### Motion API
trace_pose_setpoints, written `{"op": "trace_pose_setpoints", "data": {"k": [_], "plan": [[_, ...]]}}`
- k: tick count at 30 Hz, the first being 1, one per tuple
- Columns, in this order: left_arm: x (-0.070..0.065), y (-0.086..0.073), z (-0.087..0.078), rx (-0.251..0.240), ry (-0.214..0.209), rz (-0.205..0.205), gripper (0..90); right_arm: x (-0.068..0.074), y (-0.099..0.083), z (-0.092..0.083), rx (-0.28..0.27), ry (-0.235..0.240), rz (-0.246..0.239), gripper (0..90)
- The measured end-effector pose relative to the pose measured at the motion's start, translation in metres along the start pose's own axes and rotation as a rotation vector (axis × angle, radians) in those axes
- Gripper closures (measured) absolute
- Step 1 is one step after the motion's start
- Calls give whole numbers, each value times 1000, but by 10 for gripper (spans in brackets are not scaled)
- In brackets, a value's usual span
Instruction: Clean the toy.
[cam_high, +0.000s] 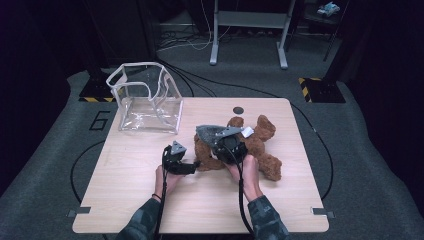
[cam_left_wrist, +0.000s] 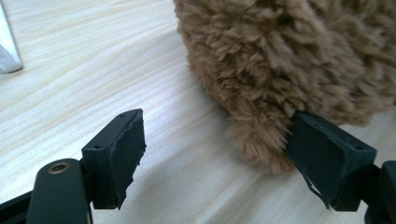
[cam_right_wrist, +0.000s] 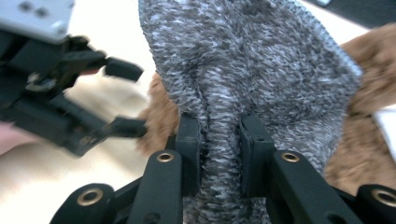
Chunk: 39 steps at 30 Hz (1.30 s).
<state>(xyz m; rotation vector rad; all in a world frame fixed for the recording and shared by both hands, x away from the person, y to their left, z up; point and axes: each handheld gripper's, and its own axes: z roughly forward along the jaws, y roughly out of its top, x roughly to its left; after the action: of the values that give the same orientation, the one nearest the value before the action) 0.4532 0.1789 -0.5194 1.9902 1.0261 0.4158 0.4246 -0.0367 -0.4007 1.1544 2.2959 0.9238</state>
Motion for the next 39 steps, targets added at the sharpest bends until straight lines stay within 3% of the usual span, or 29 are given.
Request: {"op": "trace_pose_setpoints", "data": {"k": [7,17,29,33,36,39], "plan": [[2,-4,7,17,7,-21,203,10,-21,7,25,57,-16,731],[1,-3,8,31,16,-20,208,23,-38,10,26,78,-38,729],[8,-5,6,58,18,-30,199,30,-60,55,196,136,-14,726],[12,-6,4,55,21,-41,201,29,-59,48,211,148,-7,724],[12,-6,4,56,22,-41,201,24,-56,32,164,153,-20,725],[11,-6,4,57,26,-39,200,16,-48,7,78,137,-9,728]]}}
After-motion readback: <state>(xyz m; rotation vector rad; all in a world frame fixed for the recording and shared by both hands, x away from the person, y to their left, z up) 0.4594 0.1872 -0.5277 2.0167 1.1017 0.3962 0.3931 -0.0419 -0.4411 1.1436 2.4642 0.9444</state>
